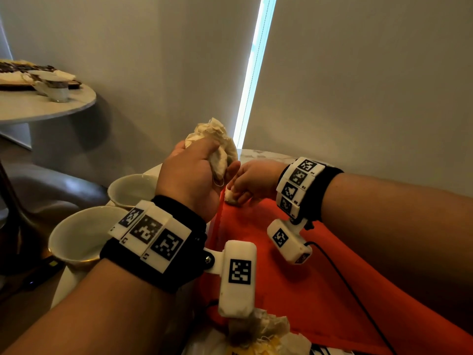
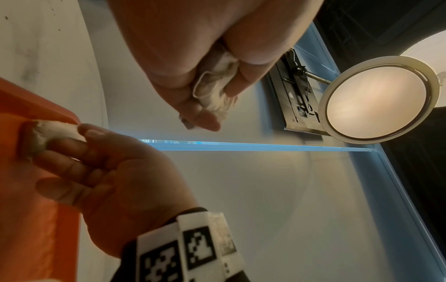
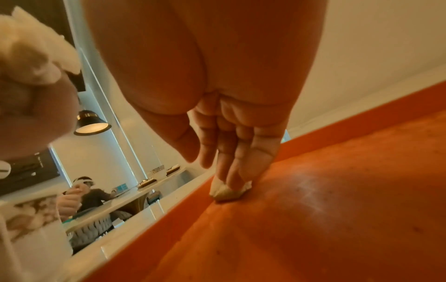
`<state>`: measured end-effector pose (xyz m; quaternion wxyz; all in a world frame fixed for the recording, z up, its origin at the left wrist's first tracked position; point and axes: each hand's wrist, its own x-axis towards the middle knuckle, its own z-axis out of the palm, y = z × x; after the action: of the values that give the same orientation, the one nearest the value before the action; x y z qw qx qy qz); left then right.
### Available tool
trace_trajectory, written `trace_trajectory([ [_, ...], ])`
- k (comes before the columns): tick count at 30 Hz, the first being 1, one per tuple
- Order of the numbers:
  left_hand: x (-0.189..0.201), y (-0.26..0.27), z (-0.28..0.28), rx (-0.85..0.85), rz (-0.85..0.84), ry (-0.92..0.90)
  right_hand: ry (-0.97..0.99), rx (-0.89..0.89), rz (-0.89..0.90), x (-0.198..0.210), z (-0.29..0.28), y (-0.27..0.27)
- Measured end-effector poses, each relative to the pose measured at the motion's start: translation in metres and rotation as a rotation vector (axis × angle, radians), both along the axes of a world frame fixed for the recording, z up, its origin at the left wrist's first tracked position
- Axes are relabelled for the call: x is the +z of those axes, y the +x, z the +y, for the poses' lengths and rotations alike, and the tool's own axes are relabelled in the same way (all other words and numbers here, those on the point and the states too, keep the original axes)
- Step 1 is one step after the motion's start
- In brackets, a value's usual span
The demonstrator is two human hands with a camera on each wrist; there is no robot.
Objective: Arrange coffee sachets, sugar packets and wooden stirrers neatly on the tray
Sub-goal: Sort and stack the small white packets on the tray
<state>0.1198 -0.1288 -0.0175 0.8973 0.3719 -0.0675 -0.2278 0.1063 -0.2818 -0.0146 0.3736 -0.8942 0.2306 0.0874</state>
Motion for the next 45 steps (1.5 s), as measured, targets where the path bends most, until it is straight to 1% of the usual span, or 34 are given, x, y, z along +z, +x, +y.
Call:
trace_trajectory([
  [3, 0.003, -0.003, 0.001, -0.022, 0.047, -0.011, -0.069, 0.030, 0.011, -0.004, 0.000, 0.001],
  [5, 0.002, -0.006, 0.003, -0.053, 0.028, -0.007, -0.098, 0.049, 0.003, 0.000, -0.003, 0.000],
  [7, 0.000, -0.009, 0.002, -0.031, -0.013, -0.067, -0.111, 0.040, -0.071, 0.010, -0.008, -0.004],
  [9, 0.002, -0.013, 0.002, -0.107, 0.049, -0.216, -0.045, -0.024, -0.243, 0.023, -0.013, -0.009],
  [10, 0.003, -0.015, 0.003, -0.133, 0.041, -0.241, 0.020, -0.065, -0.350, 0.031, -0.015, -0.014],
  [11, 0.004, -0.017, 0.002, -0.116, 0.019, -0.196, 0.107, -0.091, -0.446, 0.039, -0.014, -0.019],
  [12, 0.005, -0.020, 0.001, -0.070, -0.019, -0.101, 0.202, -0.094, -0.520, 0.046, -0.014, -0.025],
  [13, 0.006, -0.019, 0.000, -0.082, 0.026, -0.058, 0.286, -0.074, -0.559, 0.053, -0.013, -0.031],
  [14, 0.007, -0.018, 0.001, -0.086, 0.062, -0.028, 0.351, -0.040, -0.566, 0.058, -0.011, -0.037],
  [16, 0.009, -0.019, 0.000, -0.081, 0.062, 0.020, 0.388, 0.038, -0.530, 0.063, -0.007, -0.048],
  [18, 0.008, -0.020, -0.001, -0.082, 0.035, 0.012, 0.353, 0.103, -0.480, 0.063, -0.004, -0.055],
  [20, 0.008, -0.020, -0.002, -0.090, 0.031, 0.005, 0.292, 0.130, -0.454, 0.060, -0.001, -0.059],
  [23, 0.008, -0.020, -0.001, -0.129, 0.035, 0.019, 0.253, 0.140, -0.462, 0.056, 0.000, -0.062],
  [26, 0.005, -0.017, -0.001, -0.133, 0.036, 0.005, 0.315, 0.138, -0.496, 0.055, 0.001, -0.063],
  [27, 0.003, -0.015, -0.001, -0.124, 0.027, -0.014, 0.351, 0.130, -0.509, 0.055, 0.001, -0.062],
  [28, 0.002, -0.015, -0.001, -0.133, 0.054, -0.064, 0.378, 0.122, -0.517, 0.055, 0.001, -0.062],
  [29, 0.003, -0.014, -0.001, -0.155, 0.100, -0.116, 0.398, 0.117, -0.520, 0.056, 0.002, -0.062],
  [30, 0.002, -0.013, -0.001, -0.193, 0.108, -0.149, 0.412, 0.114, -0.520, 0.056, 0.002, -0.062],
  [31, 0.003, -0.016, 0.000, -0.197, 0.089, -0.128, 0.426, 0.114, -0.519, 0.055, 0.002, -0.062],
  [32, 0.003, -0.018, -0.001, -0.158, 0.042, -0.069, 0.438, 0.108, -0.519, 0.055, 0.002, -0.061],
  [33, 0.003, -0.018, -0.002, -0.156, 0.027, -0.028, 0.449, 0.096, -0.523, 0.054, 0.002, -0.060],
  [36, 0.004, -0.017, -0.003, -0.111, 0.024, 0.056, 0.483, 0.061, -0.531, 0.054, 0.001, -0.059],
  [39, 0.002, -0.017, -0.004, -0.087, 0.003, 0.032, 0.508, 0.081, -0.489, 0.056, 0.000, -0.062],
  [41, 0.004, -0.017, -0.003, -0.098, 0.029, -0.011, 0.512, 0.090, -0.482, 0.057, -0.001, -0.063],
  [43, 0.004, -0.016, -0.003, -0.085, 0.053, -0.011, 0.506, 0.082, -0.495, 0.057, -0.002, -0.063],
  [45, 0.003, -0.015, -0.004, -0.060, 0.016, 0.020, 0.504, 0.081, -0.498, 0.056, -0.005, -0.063],
])
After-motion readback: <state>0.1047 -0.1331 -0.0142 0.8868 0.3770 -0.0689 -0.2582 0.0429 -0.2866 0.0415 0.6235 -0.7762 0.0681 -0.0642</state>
